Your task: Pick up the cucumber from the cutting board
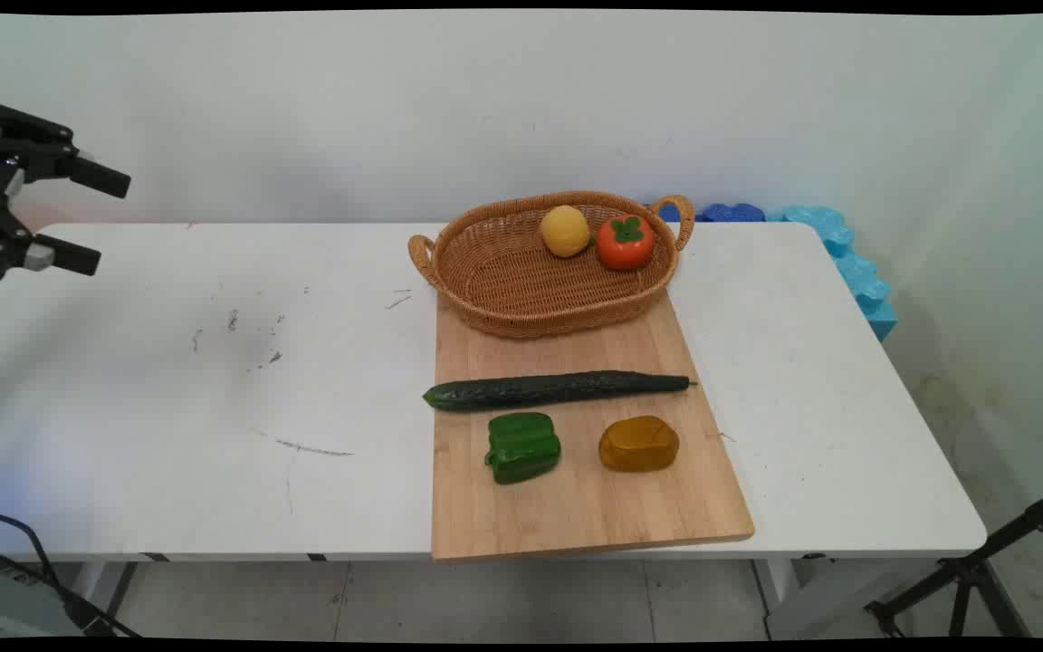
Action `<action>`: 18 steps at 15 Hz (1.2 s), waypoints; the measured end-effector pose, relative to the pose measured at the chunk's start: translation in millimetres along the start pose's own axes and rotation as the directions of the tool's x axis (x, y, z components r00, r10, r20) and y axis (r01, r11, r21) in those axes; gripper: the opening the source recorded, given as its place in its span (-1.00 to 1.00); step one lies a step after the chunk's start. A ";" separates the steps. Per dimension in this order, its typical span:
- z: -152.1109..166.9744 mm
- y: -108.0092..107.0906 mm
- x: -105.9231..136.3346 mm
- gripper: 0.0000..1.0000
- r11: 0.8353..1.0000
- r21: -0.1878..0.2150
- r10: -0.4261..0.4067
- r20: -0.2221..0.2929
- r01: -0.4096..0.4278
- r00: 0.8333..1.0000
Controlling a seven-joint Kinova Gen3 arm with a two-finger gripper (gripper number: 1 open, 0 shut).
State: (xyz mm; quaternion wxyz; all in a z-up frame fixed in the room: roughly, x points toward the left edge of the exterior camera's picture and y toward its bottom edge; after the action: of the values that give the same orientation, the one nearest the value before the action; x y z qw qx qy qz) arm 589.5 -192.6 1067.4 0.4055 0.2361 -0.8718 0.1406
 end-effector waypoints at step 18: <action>118.1 -5.2 94.2 1.00 0.998 0.016 -0.056 0.097 0.055 0.994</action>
State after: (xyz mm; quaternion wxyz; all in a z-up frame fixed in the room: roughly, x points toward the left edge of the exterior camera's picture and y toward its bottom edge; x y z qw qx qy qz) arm 463.8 -276.6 1065.9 0.3648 0.2695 -0.8827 0.1233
